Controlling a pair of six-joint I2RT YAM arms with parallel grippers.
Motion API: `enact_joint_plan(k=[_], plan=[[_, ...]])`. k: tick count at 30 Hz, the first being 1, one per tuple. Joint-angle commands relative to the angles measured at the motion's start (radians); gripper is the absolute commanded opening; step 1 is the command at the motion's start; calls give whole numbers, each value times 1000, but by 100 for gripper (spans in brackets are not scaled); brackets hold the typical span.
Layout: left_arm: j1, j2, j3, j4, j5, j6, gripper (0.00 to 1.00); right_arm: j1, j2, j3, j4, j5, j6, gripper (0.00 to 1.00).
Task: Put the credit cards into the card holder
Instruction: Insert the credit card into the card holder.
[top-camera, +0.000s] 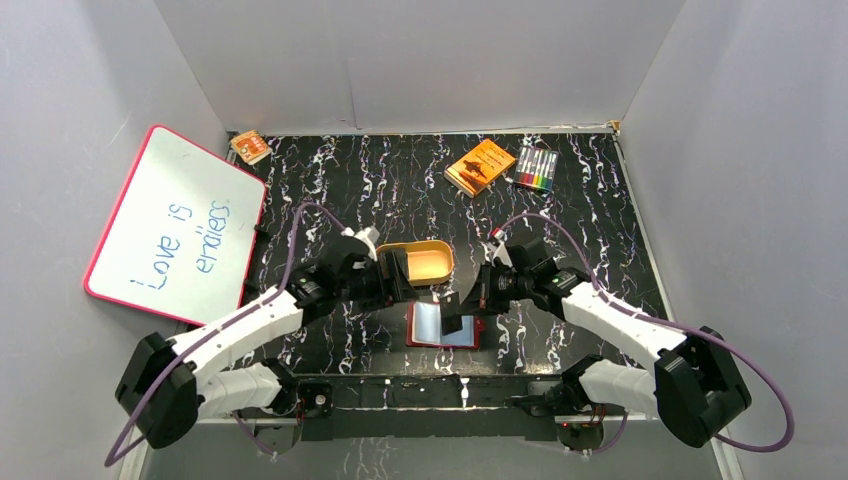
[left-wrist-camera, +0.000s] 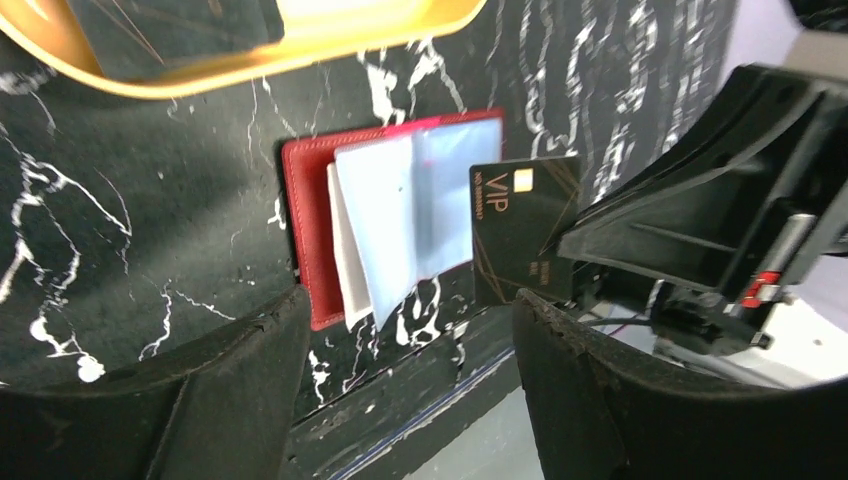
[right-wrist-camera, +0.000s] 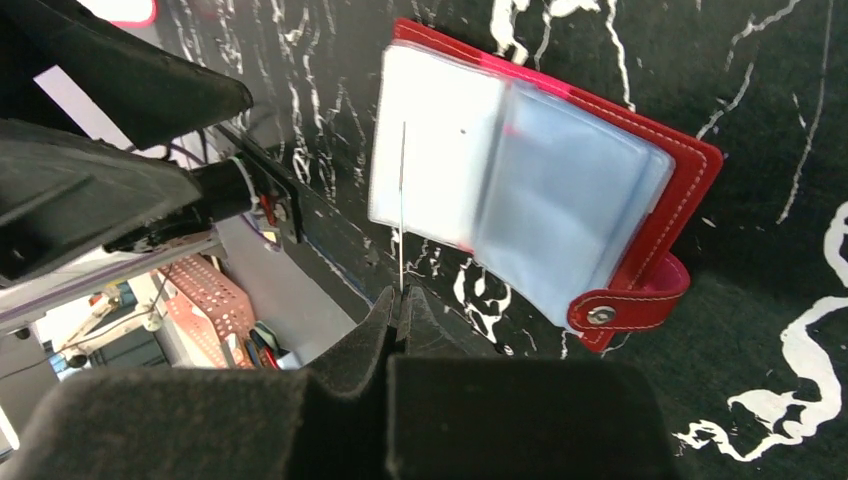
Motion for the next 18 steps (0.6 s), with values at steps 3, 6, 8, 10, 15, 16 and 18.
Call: enact_joint_plan(k=[3,6,8,10,15,16,18], plan=[[-97,90,-16,32,-95,-48,67,17,-2,-57,98,41,35,0],[-107,150,-19,63,-93,-48,65,18,15,-75,117,32,33,0],[-110,186,-14,70,-92,-44,63,19,26,-89,138,17,32,0],[-112,215,-10,74,-94,-41,62,20,39,-97,151,8,31,0],[-114,269,-20,88,-85,-33,58,20,64,-108,177,-4,31,0],[-114,277,-23,91,-83,-33,57,20,68,-109,181,-6,31,0],[-115,291,-31,97,-79,-29,55,21,75,-113,190,-6,31,0]])
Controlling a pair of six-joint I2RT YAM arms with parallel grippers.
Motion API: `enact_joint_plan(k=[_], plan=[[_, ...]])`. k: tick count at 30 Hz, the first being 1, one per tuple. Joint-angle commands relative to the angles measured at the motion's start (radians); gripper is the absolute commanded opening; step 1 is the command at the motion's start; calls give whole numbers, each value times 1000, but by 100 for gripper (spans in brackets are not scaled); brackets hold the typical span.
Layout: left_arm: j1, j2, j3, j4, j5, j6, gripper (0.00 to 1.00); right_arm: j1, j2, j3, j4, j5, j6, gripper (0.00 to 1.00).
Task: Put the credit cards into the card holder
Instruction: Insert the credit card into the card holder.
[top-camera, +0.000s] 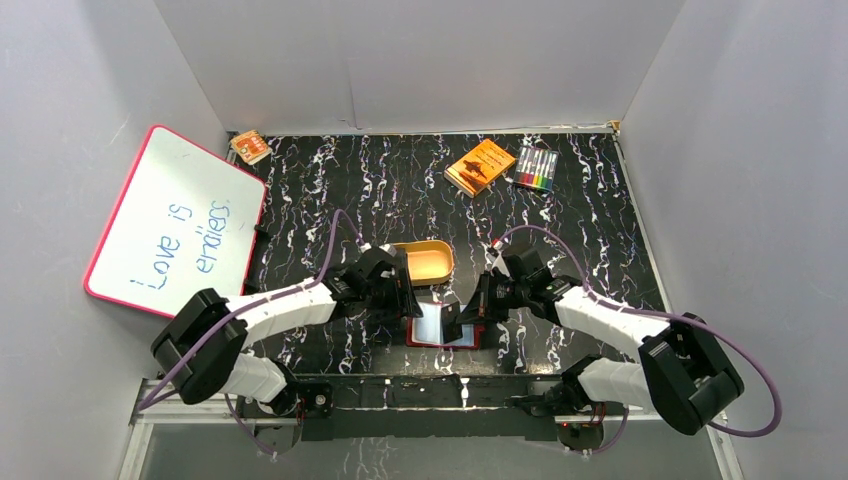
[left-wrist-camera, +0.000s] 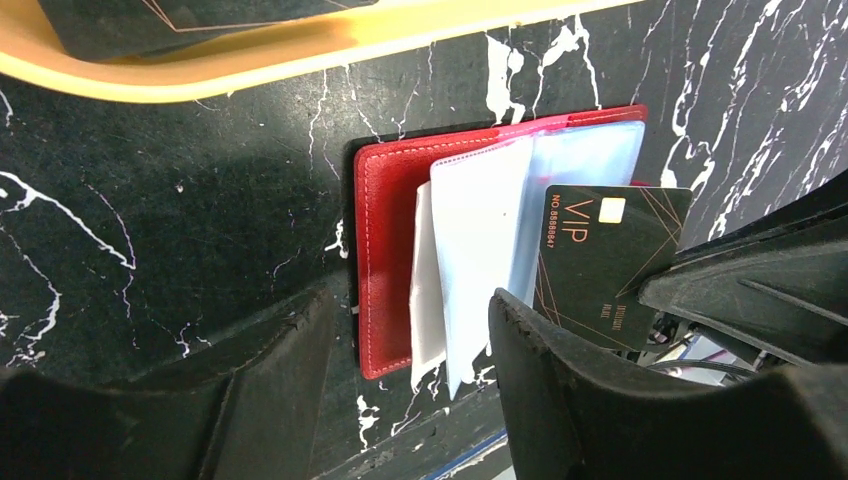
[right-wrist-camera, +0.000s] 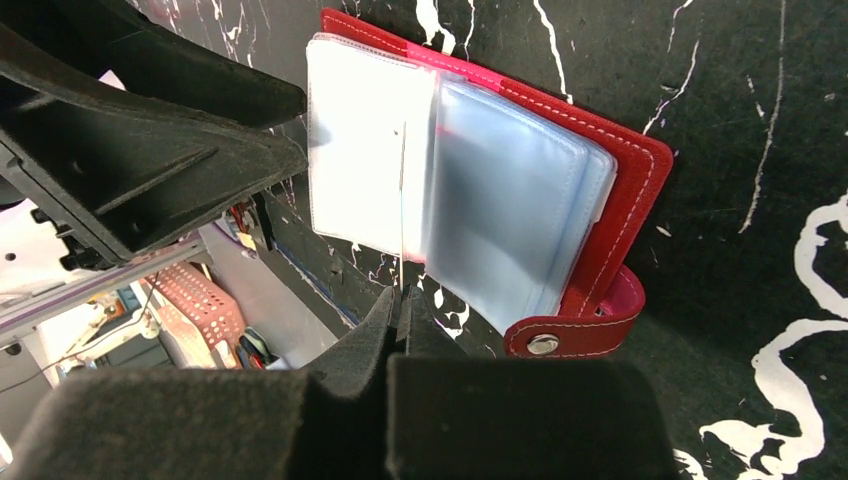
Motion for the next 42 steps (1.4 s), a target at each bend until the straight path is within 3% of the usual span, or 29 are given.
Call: enact_joint_plan(k=[1,42], plan=[[-8,16,-17,26,-6,12,54,6,15,-10,66,-21,4,0],[-7,81,-65,40,16,10,22,33,154,-64,250,35,91,0]])
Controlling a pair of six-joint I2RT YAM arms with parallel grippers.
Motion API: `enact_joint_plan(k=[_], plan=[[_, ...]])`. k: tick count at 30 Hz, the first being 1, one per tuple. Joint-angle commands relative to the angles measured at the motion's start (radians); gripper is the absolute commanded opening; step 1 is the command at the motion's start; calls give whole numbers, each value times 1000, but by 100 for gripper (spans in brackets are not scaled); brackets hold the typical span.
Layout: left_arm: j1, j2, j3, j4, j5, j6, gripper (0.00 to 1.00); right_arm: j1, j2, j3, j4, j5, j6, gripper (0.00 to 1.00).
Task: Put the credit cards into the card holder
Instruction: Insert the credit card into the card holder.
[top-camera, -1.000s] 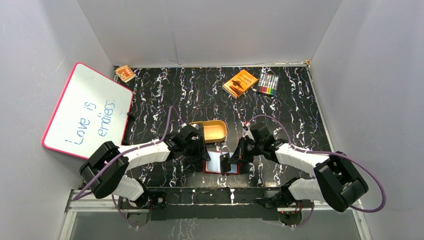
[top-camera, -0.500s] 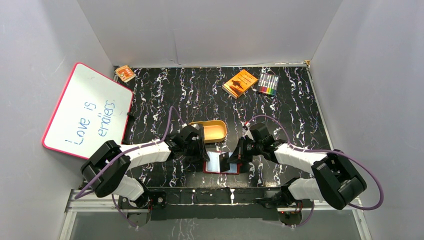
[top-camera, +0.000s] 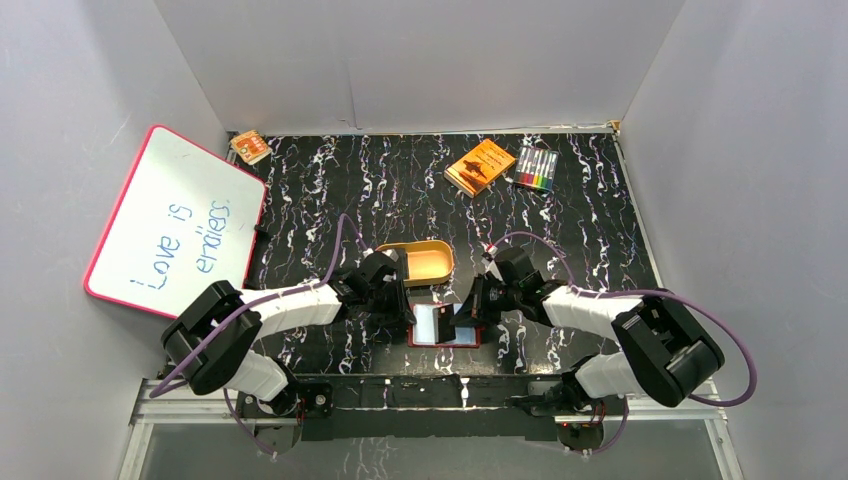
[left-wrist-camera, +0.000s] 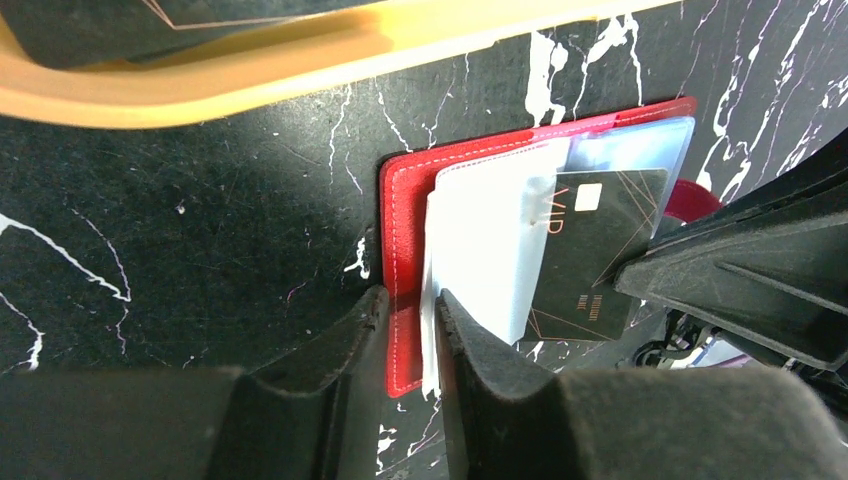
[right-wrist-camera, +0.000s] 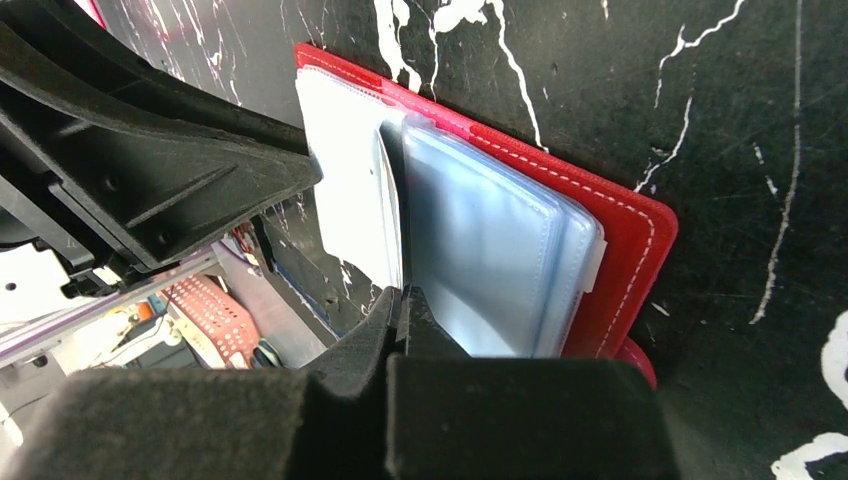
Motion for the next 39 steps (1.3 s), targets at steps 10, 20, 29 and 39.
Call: enact_joint_plan(k=[10,20,29,39], plan=[[-5,10,-39,-35,10,7,15,24,-13,-61,85,87,71,0],[-5,11,-45,-23,23,7,10,84,45,-59,164,126,136,0],[-5,13,-51,-24,21,12,6,103,54,-60,184,164,165,0],[-5,22,-53,-29,16,21,2,104,56,-71,202,196,190,0]])
